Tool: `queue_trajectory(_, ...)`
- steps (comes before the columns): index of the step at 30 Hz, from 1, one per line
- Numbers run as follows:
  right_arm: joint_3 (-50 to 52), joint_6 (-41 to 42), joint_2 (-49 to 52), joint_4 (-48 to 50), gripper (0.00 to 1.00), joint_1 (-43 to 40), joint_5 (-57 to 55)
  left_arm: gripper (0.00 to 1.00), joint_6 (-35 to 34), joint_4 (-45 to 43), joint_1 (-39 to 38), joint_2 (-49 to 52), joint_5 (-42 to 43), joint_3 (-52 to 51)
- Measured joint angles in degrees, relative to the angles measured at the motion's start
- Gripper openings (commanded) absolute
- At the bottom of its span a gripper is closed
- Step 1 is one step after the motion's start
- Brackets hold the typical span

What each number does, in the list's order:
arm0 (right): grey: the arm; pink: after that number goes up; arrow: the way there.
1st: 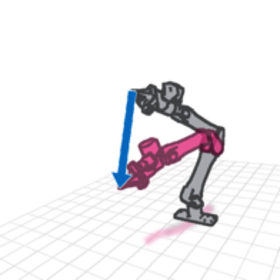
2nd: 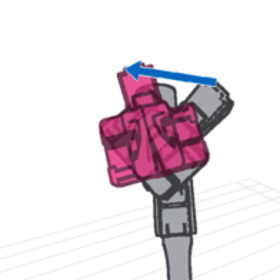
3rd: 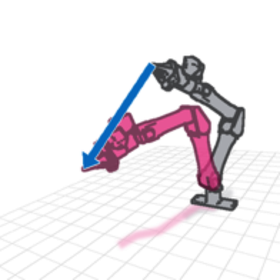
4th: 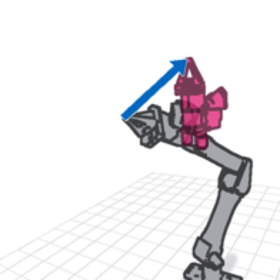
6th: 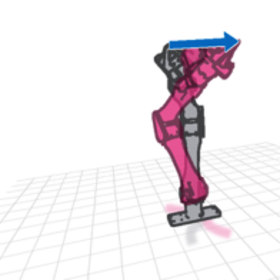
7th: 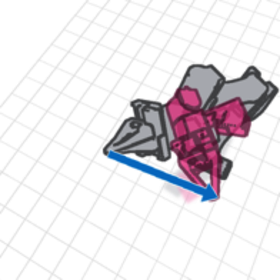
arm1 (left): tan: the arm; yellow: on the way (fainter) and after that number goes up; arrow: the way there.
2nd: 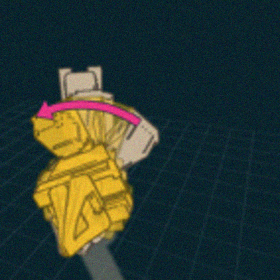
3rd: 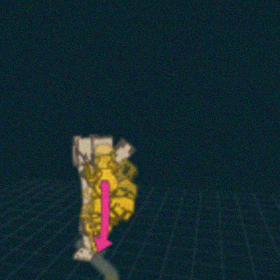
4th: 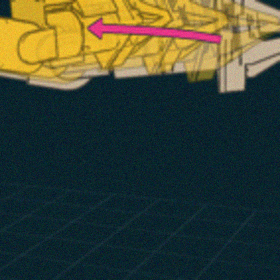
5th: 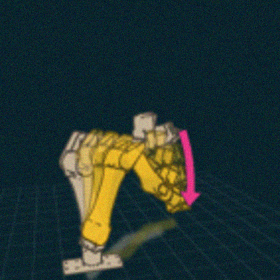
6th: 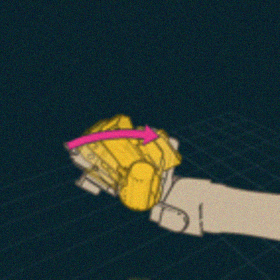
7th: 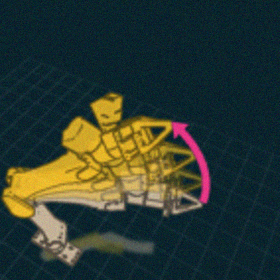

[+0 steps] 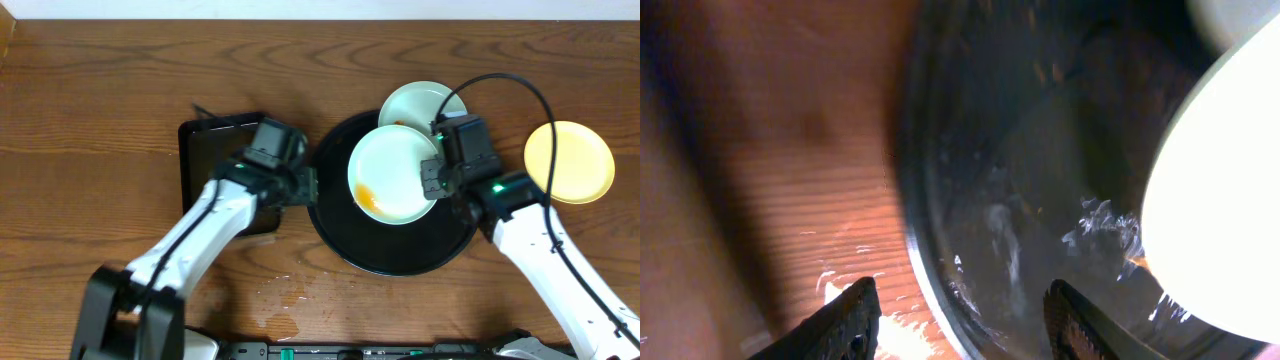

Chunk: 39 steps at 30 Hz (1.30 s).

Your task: Clean dirty plates on tray and stack at the side

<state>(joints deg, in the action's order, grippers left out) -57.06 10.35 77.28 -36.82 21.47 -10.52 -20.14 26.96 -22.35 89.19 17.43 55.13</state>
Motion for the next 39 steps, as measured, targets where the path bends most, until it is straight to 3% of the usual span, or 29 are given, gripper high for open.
queue_trajectory(7, 0.0, 1.2, -0.1, 0.0, 0.01, 7.8, -11.4, 0.57, 0.9, 5.4, 7.2, -9.7, -1.1, 0.0)
queue_trajectory(18, 0.0, -1.0, -0.1, 0.2, 0.01, 20.5, -25.2, 0.57, 1.2, 10.4, 15.8, -10.5, -3.2, 0.0)
queue_trajectory(39, 0.0, -1.1, -0.1, -1.1, 0.01, 20.6, -28.1, 0.57, 1.2, 11.0, 16.3, -10.6, -3.2, 0.0)
